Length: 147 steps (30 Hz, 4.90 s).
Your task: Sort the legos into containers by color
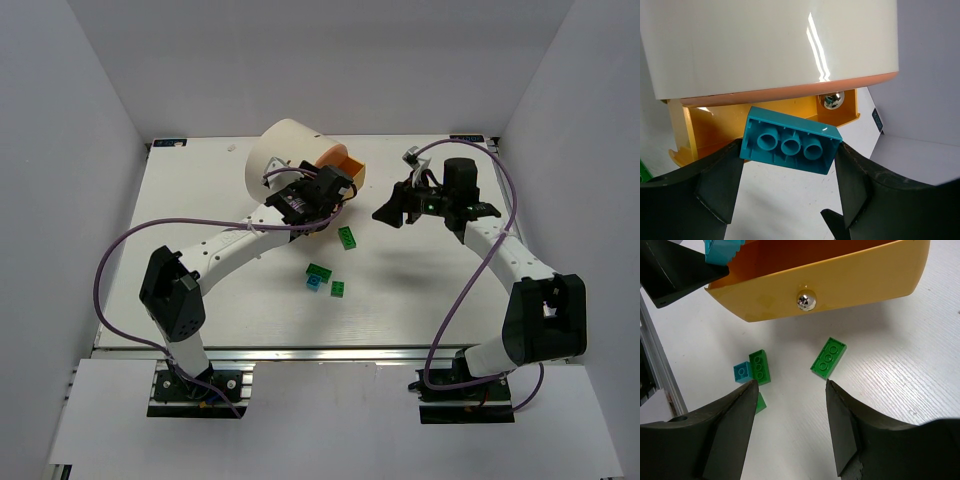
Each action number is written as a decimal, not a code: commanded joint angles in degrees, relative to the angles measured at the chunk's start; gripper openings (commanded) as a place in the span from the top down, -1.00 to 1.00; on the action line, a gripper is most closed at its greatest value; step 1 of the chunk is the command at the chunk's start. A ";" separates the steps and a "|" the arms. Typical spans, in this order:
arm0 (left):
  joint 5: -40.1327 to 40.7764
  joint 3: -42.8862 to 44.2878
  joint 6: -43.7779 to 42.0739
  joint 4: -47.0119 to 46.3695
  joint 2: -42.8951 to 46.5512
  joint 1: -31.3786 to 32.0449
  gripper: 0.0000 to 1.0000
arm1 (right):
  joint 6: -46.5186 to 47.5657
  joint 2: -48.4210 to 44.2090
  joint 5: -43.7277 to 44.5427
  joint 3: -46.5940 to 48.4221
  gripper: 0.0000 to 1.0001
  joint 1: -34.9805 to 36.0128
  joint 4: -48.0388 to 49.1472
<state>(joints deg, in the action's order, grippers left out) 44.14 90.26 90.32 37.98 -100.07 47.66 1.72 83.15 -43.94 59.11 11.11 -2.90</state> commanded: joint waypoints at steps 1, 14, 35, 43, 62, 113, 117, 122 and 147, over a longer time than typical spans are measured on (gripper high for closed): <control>0.86 1.24 1.26 0.17 1.11 -0.46 -0.53 | -0.49 -1.86 -1.50 -0.40 -0.24 -0.39 1.58; -0.37 -0.08 1.70 -0.89 1.63 -0.99 -0.68 | -0.22 -2.03 -1.76 -0.75 -0.24 -0.39 1.40; -3.96 -1.22 -3.21 -7.11 4.18 -1.52 0.07 | 14.90 -0.19 -17.11 1.96 -0.22 0.22 -7.42; -14.58 -10.61 -22.28 -19.59 16.89 -0.46 0.78 | 61.71 1.66 -18.56 2.95 -0.36 9.35 -35.93; -17.15 -53.77 -17.73 8.86 77.29 -1.16 -0.52 | 30.47 8.25 21.08 -6.29 -0.48 34.23 2.10; -16.18 -55.98 -16.49 11.34 78.98 -1.16 -0.54 | 17.64 -7.92 27.42 -4.64 0.55 32.93 8.35; -17.59 -57.56 -17.20 7.03 77.49 -1.16 -0.54 | 13.77 -6.17 26.98 1.17 0.57 28.62 8.43; -18.56 -58.09 -18.16 3.78 75.03 -0.64 -0.55 | 10.94 -0.11 24.61 9.33 0.58 26.33 8.26; -20.85 -59.93 -19.31 -1.24 72.74 -0.64 -0.54 | 4.18 5.63 21.00 16.31 0.69 23.26 6.67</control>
<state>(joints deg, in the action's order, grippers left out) 23.92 31.24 71.88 37.91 -26.79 46.83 8.60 95.18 -21.23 75.20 35.97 1.63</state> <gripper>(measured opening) 0.772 0.338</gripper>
